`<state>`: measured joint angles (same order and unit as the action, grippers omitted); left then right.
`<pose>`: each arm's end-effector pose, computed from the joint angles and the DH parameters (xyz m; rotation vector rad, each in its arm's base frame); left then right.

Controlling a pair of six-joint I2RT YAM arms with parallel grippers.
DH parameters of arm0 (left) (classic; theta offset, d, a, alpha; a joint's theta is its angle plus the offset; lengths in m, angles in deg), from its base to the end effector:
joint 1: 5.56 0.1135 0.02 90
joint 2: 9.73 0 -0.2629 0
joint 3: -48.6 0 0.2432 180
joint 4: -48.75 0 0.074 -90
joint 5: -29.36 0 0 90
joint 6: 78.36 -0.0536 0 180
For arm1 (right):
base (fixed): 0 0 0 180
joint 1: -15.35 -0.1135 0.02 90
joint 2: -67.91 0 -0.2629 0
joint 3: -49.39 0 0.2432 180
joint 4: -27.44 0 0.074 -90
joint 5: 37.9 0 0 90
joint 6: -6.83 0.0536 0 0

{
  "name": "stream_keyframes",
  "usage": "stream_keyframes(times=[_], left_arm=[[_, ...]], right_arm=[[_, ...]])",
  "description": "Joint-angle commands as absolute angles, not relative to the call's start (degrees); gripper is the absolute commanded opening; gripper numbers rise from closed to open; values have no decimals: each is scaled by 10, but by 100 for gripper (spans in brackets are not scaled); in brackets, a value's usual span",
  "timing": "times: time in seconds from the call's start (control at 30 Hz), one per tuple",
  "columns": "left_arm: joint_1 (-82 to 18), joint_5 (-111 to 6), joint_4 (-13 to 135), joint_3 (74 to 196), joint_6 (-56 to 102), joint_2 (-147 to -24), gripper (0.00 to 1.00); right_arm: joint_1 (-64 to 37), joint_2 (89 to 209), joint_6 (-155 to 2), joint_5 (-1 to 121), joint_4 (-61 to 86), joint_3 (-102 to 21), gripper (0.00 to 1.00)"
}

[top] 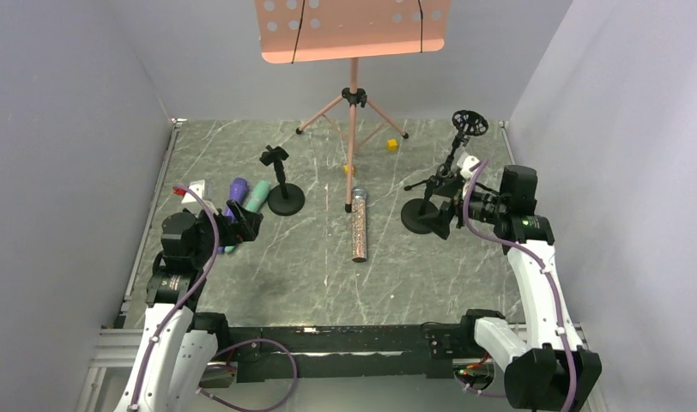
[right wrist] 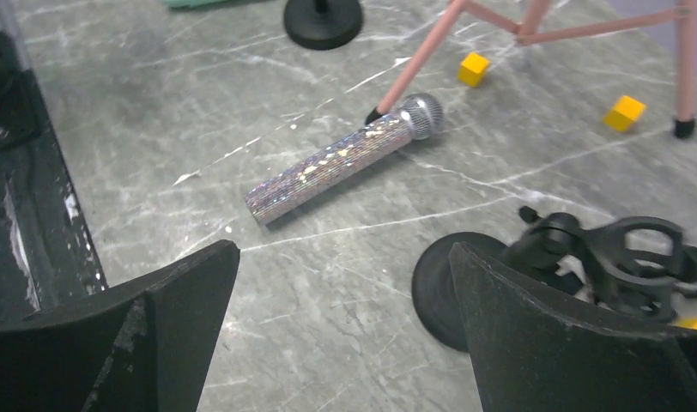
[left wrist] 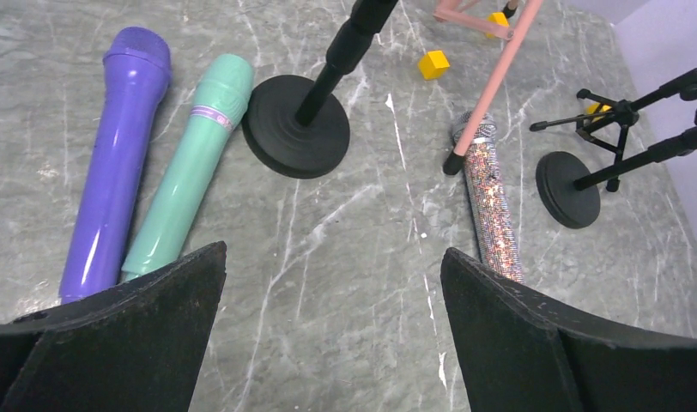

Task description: Attach the microphones to the stand

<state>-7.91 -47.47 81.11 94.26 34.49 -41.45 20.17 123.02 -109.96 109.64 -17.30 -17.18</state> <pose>0.1515 -0.0184 0.2704 -0.1835 1.9079 -0.5156 0.1970 0.0288 0.3211 -0.8920 1.7140 0.7064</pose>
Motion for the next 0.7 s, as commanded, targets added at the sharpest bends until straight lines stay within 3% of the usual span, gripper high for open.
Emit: stream_keyframes(times=[0.0, 0.5, 0.67], left_arm=[[-80, -440, 748, 927, 364, -425, 99], [-79, -435, 635, 938, 389, -547, 99], [-36, -371, 567, 936, 420, -600, 99]], right_arm=[[203, 1244, -1192, 1173, -162, -127, 100], [204, 1234, -1187, 1119, -180, -135, 100], [203, 1236, -1177, 1109, -177, -137, 100]])
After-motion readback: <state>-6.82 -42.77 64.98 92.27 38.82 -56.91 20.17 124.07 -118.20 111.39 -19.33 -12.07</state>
